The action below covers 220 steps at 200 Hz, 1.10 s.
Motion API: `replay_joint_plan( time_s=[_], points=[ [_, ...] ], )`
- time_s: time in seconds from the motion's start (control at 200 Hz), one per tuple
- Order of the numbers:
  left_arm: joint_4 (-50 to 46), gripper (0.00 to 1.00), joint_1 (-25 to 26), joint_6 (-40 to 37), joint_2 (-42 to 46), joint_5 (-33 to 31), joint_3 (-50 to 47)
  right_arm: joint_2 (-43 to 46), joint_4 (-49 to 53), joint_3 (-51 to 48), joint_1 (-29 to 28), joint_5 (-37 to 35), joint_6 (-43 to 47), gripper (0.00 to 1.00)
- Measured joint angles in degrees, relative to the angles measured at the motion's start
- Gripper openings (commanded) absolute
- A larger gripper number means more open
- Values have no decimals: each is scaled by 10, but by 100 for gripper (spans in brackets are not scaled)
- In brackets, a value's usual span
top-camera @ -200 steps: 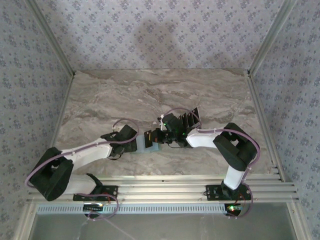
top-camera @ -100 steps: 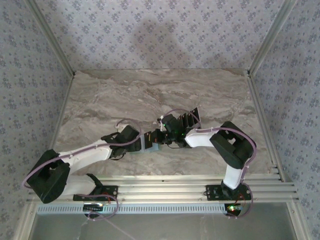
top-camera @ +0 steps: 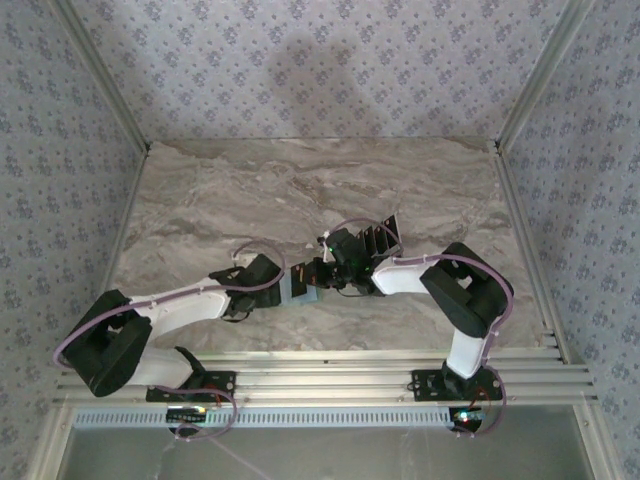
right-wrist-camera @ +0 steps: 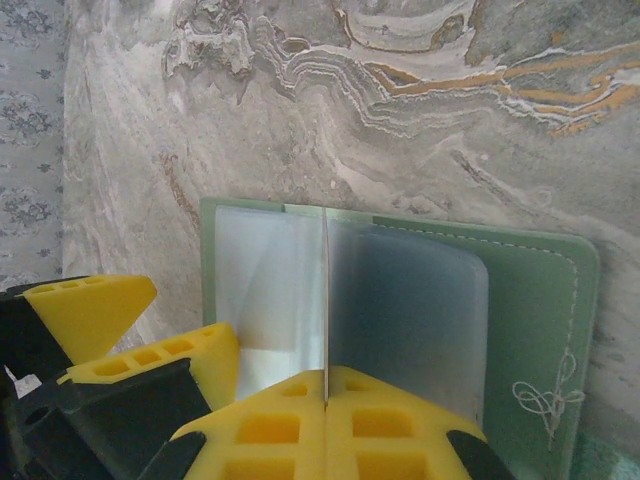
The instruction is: Put the credit cards into the card holder
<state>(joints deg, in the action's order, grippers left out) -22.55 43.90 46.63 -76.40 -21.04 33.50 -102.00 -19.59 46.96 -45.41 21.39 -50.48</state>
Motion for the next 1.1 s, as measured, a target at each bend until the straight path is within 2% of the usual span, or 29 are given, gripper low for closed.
replay_joint_plan(
  time_s=[1.099],
  points=[
    [1, 92, 0, 6, 0, -9, -3, -20, -40, 0, -8, 27, -15, 0]
  ],
)
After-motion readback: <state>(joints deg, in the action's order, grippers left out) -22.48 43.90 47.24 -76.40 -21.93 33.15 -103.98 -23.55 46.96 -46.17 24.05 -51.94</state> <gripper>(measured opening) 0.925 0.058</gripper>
